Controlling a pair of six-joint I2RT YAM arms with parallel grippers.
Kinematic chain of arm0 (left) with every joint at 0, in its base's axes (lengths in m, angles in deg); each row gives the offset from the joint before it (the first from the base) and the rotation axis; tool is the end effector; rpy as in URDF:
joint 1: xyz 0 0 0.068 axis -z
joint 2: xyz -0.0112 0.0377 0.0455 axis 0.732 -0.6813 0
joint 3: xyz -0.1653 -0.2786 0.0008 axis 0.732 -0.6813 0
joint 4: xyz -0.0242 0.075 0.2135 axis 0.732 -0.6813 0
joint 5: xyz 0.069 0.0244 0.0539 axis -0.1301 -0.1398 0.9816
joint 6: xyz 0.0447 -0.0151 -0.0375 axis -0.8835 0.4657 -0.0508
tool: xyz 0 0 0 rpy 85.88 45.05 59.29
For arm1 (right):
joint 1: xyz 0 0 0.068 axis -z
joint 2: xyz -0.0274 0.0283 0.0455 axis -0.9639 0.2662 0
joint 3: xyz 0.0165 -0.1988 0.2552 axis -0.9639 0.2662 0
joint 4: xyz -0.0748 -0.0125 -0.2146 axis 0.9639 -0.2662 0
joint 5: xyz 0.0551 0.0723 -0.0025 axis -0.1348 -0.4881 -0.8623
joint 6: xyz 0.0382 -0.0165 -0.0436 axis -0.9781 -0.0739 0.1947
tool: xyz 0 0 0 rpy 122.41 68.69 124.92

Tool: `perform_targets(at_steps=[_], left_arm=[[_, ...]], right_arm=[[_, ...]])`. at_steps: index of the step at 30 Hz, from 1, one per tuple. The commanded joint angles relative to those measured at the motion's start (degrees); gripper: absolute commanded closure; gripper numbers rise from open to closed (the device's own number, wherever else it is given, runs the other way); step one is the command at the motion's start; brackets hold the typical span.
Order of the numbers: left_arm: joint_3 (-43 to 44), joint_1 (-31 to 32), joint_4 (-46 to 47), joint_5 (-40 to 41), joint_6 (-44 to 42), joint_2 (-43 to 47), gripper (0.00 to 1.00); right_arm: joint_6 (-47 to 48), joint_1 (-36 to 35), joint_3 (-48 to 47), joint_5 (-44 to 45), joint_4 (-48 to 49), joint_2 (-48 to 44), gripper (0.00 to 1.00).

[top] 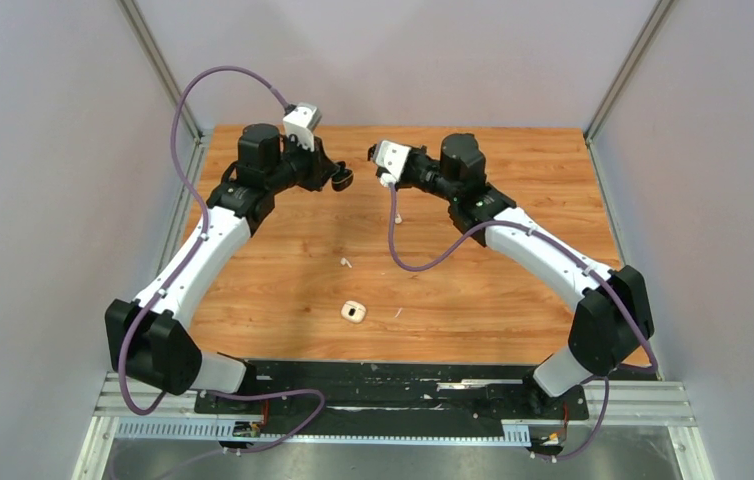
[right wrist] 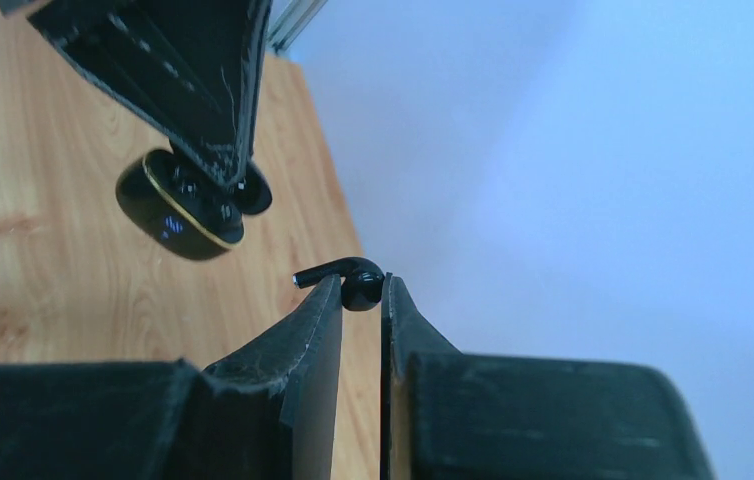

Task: Insert the wireless bluetooth earbuds into the charging case
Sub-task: Pick up the earbud from the center of the board, then place the earbud in the charging case.

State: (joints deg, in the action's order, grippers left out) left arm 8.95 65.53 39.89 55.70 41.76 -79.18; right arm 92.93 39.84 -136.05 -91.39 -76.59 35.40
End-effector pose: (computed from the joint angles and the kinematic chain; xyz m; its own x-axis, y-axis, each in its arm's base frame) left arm 0.2656 -0.1040 0.4222 -0.3883 -0.0006 -0.9215 0.5434 0.8075 -0.2294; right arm 0.2741 0.2121 0.4256 0.5528 -0.4197 -0.7199 -0.6555 0.3145 -0.6866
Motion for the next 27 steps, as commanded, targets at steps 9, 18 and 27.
perform_targets(at_steps=[9, 18, 27], left_arm=[[0.34, 1.21, 3.94, 2.95, 4.55, 1.67, 1.00], [0.30, 1.21, 5.50, 0.73, 6.23, 2.45, 1.00], [-1.53, 1.21, 8.28, -4.37, 6.20, 3.53, 1.00]], right_arm=[[4.10, -4.87, 1.93, -3.79, 16.31, 0.35, 1.00], [10.72, -5.42, 0.46, -8.34, 10.26, 2.10, 1.00], [14.05, -6.19, -0.83, -8.91, 8.37, 3.77, 1.00]])
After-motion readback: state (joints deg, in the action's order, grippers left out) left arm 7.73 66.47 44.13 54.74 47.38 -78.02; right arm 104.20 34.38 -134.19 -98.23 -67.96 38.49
